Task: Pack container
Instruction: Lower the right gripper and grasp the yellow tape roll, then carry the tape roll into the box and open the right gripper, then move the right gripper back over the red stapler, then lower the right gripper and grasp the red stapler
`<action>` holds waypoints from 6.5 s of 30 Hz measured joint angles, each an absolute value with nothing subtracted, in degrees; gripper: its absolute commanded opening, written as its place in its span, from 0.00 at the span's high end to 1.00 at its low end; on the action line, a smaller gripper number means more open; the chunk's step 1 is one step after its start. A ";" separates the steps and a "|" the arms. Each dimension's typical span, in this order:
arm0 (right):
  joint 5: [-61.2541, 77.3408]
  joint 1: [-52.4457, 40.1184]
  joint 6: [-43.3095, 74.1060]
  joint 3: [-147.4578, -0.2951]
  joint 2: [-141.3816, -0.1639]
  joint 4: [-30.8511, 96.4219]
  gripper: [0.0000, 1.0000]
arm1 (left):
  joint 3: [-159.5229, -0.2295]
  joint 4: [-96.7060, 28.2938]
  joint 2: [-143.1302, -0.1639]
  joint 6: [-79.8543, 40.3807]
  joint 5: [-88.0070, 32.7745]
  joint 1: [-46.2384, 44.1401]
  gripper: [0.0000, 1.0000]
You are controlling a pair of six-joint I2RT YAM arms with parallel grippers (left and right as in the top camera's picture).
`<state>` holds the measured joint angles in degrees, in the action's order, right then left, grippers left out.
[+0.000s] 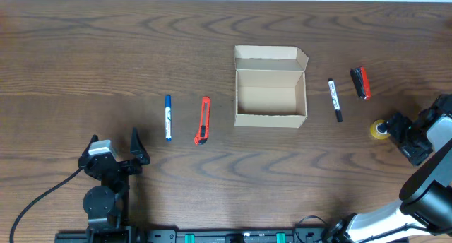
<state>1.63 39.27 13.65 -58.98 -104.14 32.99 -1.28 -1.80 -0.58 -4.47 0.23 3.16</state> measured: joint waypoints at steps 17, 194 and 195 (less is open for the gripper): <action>3.09 39.13 13.17 -59.40 -104.47 32.32 0.98 | -1.28 -1.80 -0.58 -4.47 0.23 3.16 0.05; 6.13 20.49 -17.67 -102.37 -126.32 60.80 0.01 | -1.28 -1.80 -0.58 -4.47 0.23 3.16 0.05; 6.13 20.49 -17.69 -102.37 -127.07 60.58 0.01 | -1.28 -1.80 -0.58 -4.47 0.23 3.16 0.05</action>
